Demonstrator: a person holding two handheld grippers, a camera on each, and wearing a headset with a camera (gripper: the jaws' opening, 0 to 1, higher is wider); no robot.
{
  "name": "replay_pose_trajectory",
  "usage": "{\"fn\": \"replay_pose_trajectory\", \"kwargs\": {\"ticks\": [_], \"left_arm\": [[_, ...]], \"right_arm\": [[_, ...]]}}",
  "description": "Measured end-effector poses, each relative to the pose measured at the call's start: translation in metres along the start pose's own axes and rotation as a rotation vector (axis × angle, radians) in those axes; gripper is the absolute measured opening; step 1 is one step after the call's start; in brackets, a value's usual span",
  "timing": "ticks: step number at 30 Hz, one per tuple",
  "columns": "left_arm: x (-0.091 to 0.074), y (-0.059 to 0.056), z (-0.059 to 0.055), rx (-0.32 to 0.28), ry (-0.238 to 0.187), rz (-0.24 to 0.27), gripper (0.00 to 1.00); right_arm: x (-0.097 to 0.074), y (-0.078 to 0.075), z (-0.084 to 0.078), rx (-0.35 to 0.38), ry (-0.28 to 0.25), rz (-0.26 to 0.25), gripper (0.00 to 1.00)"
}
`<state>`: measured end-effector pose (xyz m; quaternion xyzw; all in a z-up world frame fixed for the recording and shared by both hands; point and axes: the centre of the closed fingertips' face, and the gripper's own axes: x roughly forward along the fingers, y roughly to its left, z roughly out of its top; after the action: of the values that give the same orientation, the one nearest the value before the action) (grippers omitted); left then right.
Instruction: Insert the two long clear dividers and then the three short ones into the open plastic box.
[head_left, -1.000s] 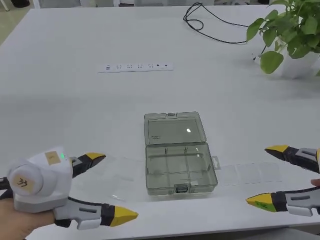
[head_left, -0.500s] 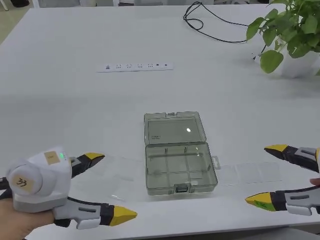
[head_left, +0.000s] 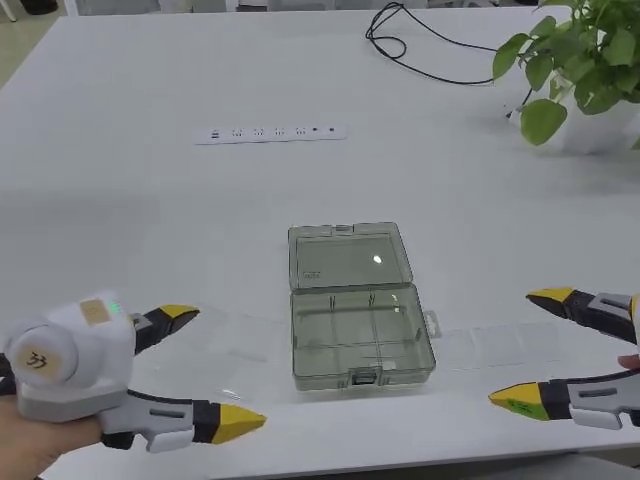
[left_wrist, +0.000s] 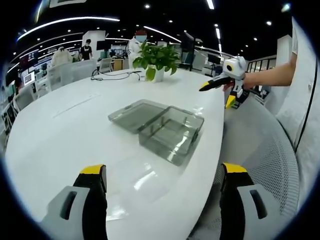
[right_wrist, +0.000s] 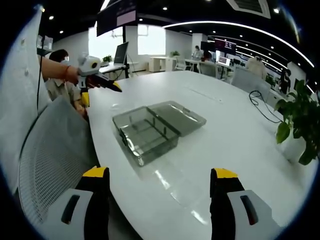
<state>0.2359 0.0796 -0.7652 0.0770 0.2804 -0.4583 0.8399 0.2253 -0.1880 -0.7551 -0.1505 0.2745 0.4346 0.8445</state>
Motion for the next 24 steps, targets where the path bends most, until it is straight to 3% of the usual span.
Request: {"fn": "replay_pose_trajectory", "kwargs": {"ticks": [8, 13, 24], "left_arm": [[-0.009, 0.031, -0.007, -0.052, 0.029, 0.091, 0.88], [-0.013, 0.048, -0.016, -0.095, 0.075, 0.142, 0.83], [-0.015, 0.068, -0.042, -0.164, 0.186, 0.201, 0.66]], "right_arm": [[0.000, -0.001, -0.004, 0.011, -0.006, -0.003, 0.83], [-0.001, 0.000, -0.003, 0.017, -0.009, -0.006, 0.83], [0.000, 0.000, 0.001, 0.021, -0.017, -0.011, 0.83]]}}
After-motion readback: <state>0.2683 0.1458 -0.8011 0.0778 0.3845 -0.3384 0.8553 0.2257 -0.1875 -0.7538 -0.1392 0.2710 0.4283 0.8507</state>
